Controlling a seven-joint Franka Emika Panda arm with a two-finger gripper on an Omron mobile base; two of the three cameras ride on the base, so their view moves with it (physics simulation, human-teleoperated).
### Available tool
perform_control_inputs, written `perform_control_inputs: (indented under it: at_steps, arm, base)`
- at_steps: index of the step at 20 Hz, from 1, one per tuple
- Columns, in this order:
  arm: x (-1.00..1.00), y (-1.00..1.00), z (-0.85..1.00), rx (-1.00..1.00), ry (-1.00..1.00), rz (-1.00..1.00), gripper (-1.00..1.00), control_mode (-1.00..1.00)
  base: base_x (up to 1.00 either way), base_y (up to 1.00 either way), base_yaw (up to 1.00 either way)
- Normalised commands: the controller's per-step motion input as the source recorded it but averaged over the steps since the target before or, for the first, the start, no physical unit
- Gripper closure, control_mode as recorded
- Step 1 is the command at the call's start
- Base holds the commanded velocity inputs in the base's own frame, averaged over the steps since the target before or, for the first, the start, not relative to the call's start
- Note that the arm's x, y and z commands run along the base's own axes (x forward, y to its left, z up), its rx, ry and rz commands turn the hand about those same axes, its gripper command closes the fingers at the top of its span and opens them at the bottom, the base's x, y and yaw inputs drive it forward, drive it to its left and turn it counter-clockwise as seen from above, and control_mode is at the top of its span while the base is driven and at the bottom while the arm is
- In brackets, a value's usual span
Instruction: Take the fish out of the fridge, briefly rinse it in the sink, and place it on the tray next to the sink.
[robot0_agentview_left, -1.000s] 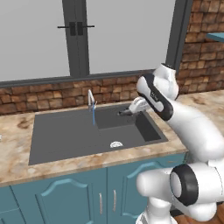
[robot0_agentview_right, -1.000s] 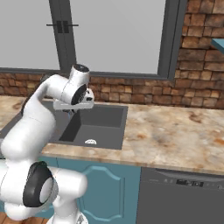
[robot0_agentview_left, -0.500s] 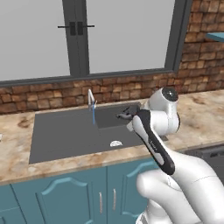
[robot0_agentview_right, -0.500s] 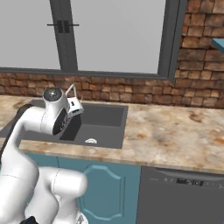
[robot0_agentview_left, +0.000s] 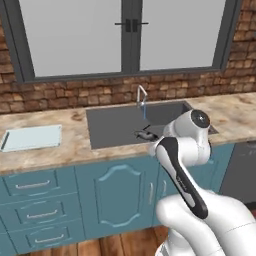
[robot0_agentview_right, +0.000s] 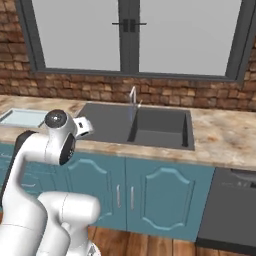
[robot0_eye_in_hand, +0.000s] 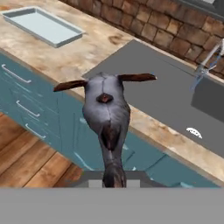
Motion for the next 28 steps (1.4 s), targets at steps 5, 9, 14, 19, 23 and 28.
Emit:
perform_control_inputs:
  at_steps: [5,9,14,19,23,28]
  arm:
    - [0.00,0.00,0.00,0.00,0.00,0.00,1.00,1.00]
    - [0.00,0.00,0.00,0.00,0.00,0.00,1.00,1.00]
    - [0.00,0.00,0.00,0.00,0.00,0.00,1.00,1.00]
    - [0.55,-0.01,0.00,0.00,0.11,0.00,1.00,-1.00]
    - [0.82,0.02,-0.18,0.00,0.31,0.25,1.00,-1.00]
    - [0.43,0.47,-0.47,-0.04,0.13,0.52,1.00,-1.00]
  base:
    - [0.28,1.00,0.00]
    - [0.73,1.00,-0.01]
    - [0.99,0.57,-0.08]
    - [0.40,0.00,-0.02]
    - [0.00,0.00,0.00]
    - [0.00,0.00,0.00]
